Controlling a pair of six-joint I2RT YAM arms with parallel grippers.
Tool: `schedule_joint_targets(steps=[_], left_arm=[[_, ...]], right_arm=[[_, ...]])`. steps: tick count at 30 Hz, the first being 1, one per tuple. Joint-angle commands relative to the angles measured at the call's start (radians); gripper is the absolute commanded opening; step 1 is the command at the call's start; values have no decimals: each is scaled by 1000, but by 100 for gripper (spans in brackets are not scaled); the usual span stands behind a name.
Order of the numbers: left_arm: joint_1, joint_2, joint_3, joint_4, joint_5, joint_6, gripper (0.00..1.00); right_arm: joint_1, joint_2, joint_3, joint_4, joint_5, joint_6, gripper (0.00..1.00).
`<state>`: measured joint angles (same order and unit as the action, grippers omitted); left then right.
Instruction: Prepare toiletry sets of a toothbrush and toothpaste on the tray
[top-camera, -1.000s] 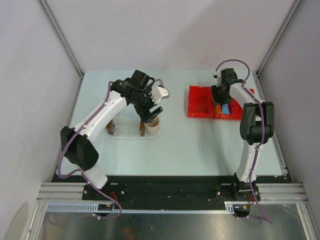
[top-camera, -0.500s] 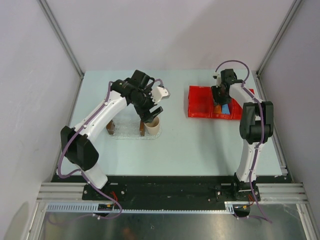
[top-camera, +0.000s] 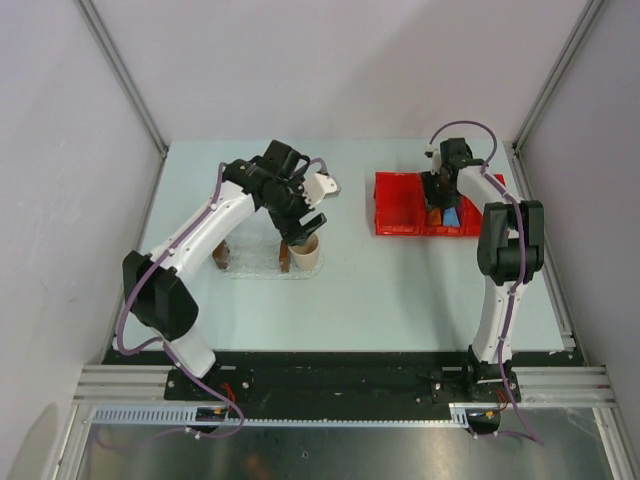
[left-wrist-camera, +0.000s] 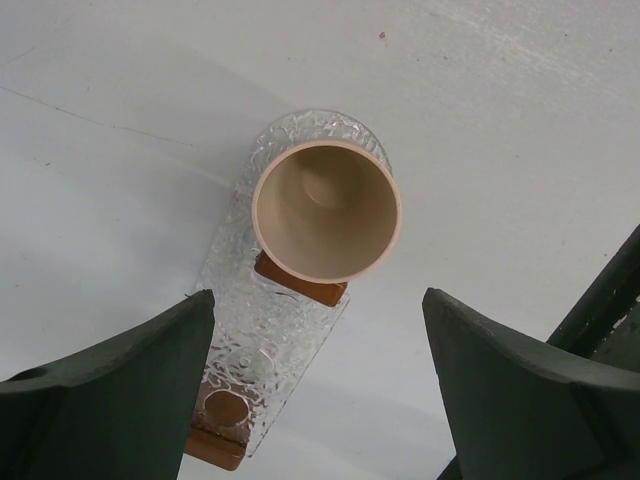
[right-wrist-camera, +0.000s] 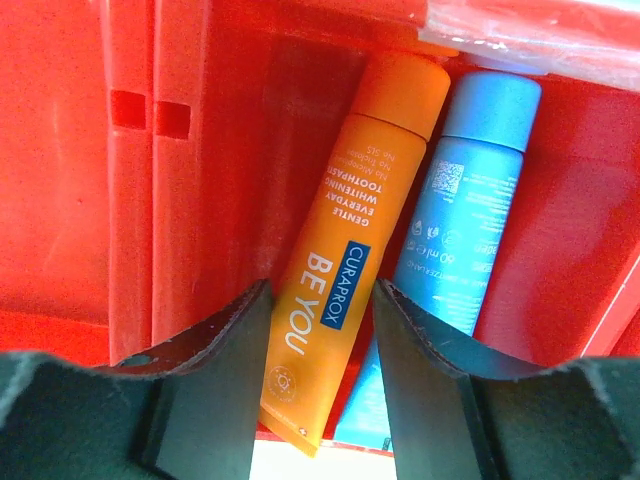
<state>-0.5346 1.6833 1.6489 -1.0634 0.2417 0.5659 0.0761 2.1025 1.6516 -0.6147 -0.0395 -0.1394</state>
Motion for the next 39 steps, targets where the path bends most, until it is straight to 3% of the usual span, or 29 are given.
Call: schedule_joint_targets(steps=[1,14,39], left_arm=[[-2,3,-6,14,24,3,89],[-2,13,-1,17,25,5,90],[-4,21,51,26,42,5,89]], right_arm=[[10,62,5,-17,-3,-15,51],[-13,-8,53,-63,-54,-5,25],[-47,-117,157,-181,-111,-14,6]])
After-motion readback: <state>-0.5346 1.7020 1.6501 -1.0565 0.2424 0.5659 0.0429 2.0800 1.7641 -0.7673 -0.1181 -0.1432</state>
